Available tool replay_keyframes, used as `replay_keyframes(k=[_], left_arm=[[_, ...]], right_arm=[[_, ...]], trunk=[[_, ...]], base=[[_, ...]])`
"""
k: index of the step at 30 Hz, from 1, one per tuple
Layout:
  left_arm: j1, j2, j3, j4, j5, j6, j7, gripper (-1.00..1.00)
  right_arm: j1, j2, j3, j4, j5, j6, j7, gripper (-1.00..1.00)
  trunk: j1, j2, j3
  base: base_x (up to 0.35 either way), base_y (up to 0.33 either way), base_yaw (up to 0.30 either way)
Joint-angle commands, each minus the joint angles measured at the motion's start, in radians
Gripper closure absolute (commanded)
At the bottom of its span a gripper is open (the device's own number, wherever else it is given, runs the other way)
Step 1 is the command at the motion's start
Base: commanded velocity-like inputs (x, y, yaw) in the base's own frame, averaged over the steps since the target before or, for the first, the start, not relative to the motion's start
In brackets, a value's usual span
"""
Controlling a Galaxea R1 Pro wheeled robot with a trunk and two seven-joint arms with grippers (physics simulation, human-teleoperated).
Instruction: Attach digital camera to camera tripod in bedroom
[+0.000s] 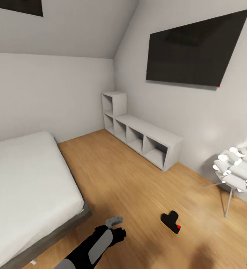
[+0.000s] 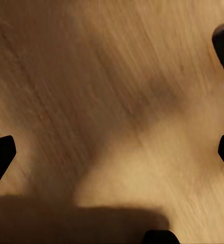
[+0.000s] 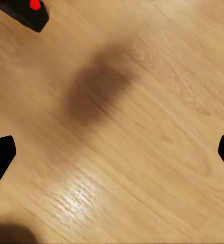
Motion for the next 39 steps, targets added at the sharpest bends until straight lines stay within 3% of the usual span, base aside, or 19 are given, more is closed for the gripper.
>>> replay_keyframes(k=[1,21,39], left_arm=[[-0.001,0.001,-0.004,-0.002,0.008,0.001,0.008,-1.00],[-0.001,0.001,-0.004,0.000,0.007,0.001,0.009,-1.00],[-0.001,0.001,-0.003,0.000,0.008,0.001,0.009,-1.00]], right_arm=[[-0.001,0.000,-0.005,-0.002,0.007,0.006,0.008,-1.00],[-0.001,-0.006,-0.006,-0.002,0.006,0.012,0.008,-1.00],[-0.001,-0.006,-0.006,-0.002,0.006,0.012,0.009,-1.00]], trunk=[[0.000,0.000,-0.001],[0.000,0.000,-0.001],[0.000,0.000,-0.001]], base=[[0.278,0.160,-0.262],[0.240,0.209,-0.262],[0.038,0.066,-0.262]])
